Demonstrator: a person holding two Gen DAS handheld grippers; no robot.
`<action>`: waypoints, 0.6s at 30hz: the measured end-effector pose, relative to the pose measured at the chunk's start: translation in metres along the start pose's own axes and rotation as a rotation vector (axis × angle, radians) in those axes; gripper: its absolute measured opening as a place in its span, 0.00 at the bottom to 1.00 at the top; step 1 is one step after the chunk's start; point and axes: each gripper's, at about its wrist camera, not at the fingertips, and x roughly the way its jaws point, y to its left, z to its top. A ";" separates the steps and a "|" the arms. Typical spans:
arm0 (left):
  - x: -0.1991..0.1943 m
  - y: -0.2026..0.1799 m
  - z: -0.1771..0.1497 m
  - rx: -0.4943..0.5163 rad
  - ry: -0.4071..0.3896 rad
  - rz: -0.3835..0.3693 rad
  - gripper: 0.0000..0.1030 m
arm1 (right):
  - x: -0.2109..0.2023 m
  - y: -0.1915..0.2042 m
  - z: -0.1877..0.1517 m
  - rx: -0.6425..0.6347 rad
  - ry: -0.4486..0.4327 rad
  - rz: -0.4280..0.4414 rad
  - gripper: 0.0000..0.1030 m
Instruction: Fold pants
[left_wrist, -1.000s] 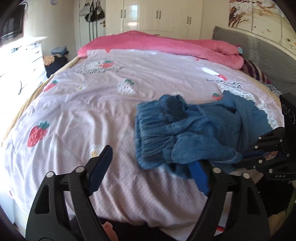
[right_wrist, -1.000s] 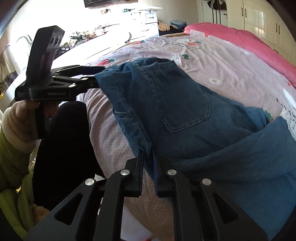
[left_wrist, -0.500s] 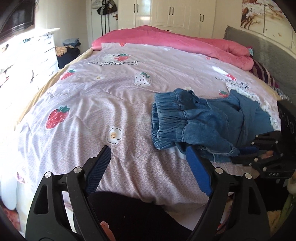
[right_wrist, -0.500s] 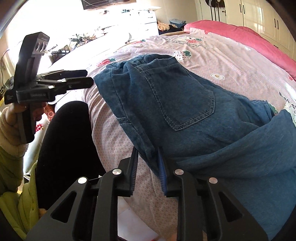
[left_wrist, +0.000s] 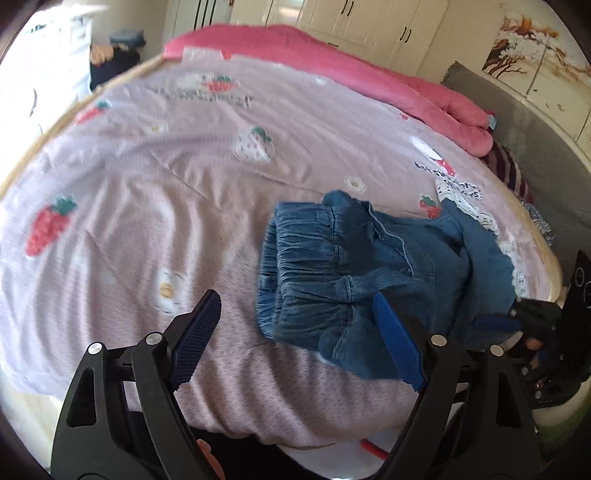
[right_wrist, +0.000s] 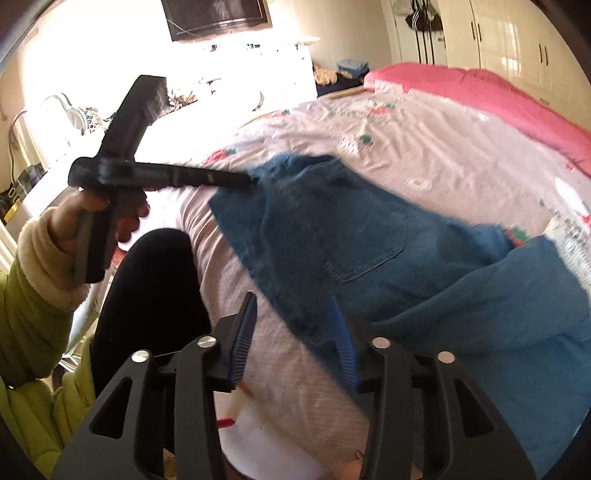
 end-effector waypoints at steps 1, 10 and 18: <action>0.005 0.002 0.001 -0.018 0.012 -0.041 0.58 | 0.000 -0.002 0.001 -0.007 0.005 -0.005 0.49; 0.015 -0.003 0.016 -0.030 0.024 -0.068 0.28 | 0.035 -0.007 -0.002 -0.117 0.122 -0.089 0.45; -0.013 -0.025 0.053 0.101 -0.123 -0.045 0.27 | 0.033 0.005 0.010 -0.100 0.059 -0.038 0.06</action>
